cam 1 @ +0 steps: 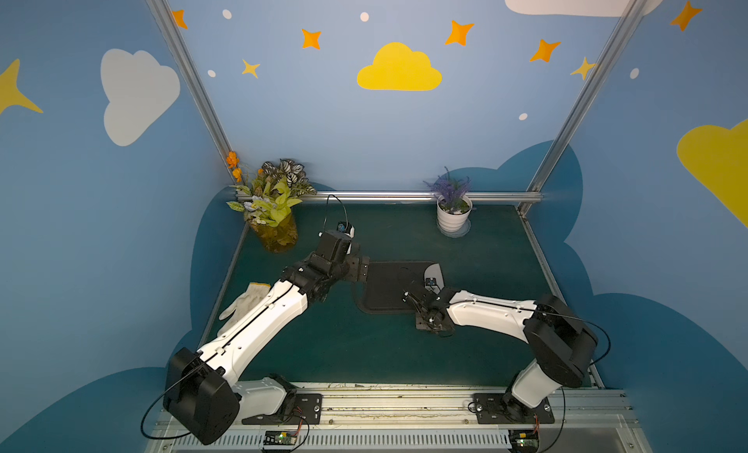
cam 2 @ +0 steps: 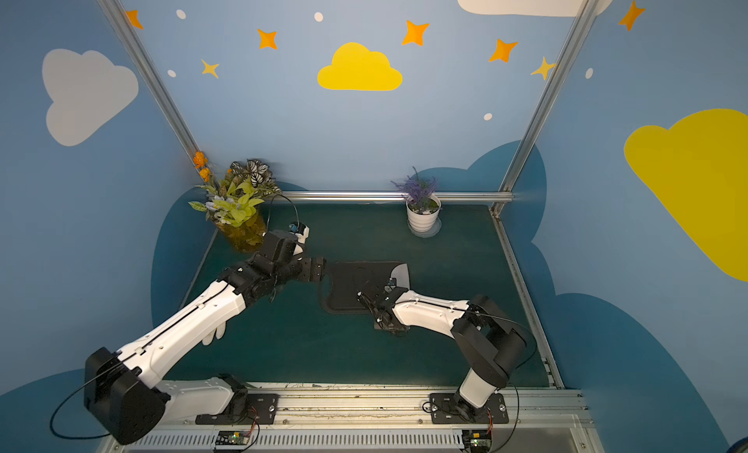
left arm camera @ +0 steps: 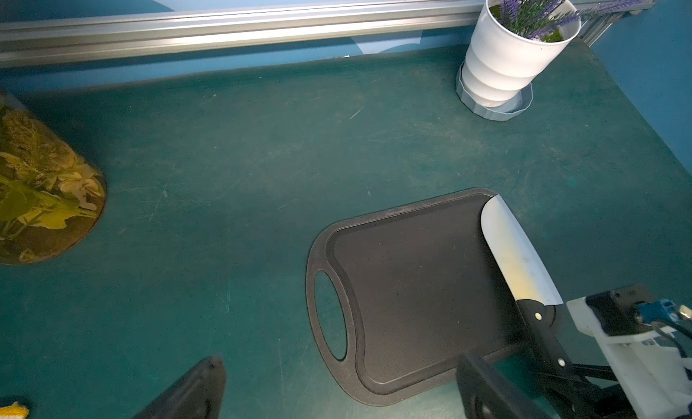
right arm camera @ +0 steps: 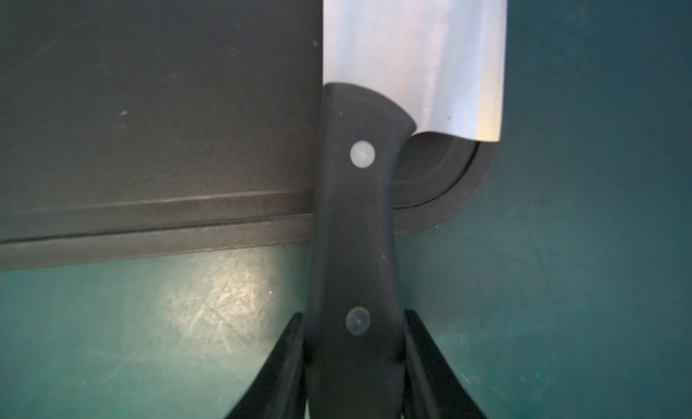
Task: Align the knife with the edge of the cutting board
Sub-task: Adjust the knife at the edge of the cutting board.
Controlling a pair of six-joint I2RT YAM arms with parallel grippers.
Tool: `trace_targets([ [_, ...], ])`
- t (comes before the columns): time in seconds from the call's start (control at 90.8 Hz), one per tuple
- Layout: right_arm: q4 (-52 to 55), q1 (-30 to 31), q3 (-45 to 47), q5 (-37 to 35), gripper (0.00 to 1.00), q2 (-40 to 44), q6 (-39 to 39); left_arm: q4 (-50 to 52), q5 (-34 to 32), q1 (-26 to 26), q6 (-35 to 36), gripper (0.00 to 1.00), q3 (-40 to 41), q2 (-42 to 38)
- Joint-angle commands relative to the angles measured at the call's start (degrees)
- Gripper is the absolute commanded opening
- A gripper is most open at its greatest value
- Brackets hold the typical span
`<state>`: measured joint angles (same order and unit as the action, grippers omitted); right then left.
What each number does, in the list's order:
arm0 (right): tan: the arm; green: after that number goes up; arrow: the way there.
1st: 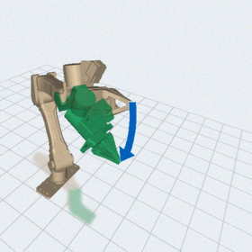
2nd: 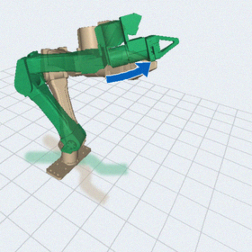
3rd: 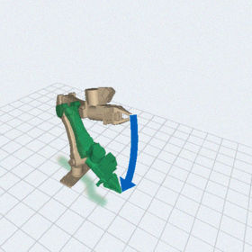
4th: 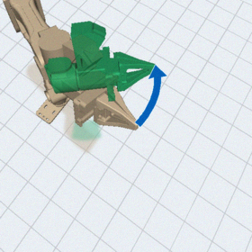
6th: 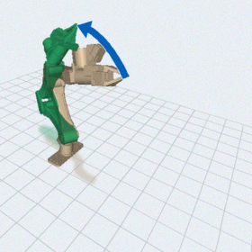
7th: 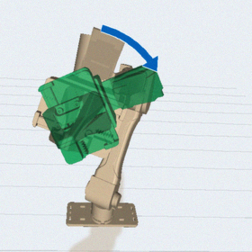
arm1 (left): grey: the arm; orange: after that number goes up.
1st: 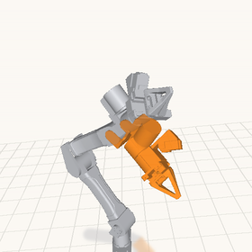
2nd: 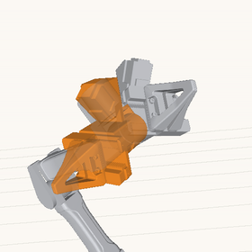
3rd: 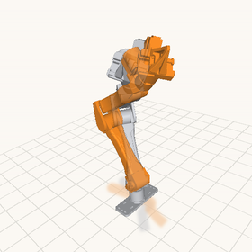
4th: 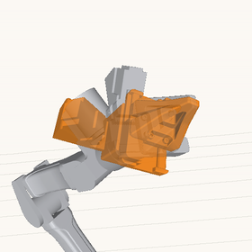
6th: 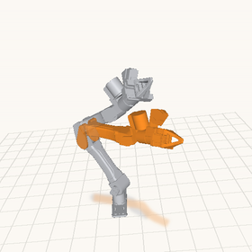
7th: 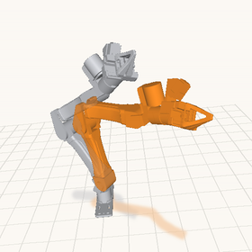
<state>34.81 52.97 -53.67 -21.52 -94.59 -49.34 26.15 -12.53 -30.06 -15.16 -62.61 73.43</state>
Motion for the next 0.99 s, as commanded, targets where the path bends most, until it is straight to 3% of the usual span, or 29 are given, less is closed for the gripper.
trace_targets([
  [0.0,2.3,0.2,-0.5,-2.5,0.0,-0.7,-1.0,0.6,-0.6,-0.1,0.7,1.0,-0.8,0.0],
  [0.98,0.3,1.0,0.8,-0.7,0.0,-0.4,-1.0,0.7,-0.9,-0.1,0.9,1.0,-0.8,0.1],
])
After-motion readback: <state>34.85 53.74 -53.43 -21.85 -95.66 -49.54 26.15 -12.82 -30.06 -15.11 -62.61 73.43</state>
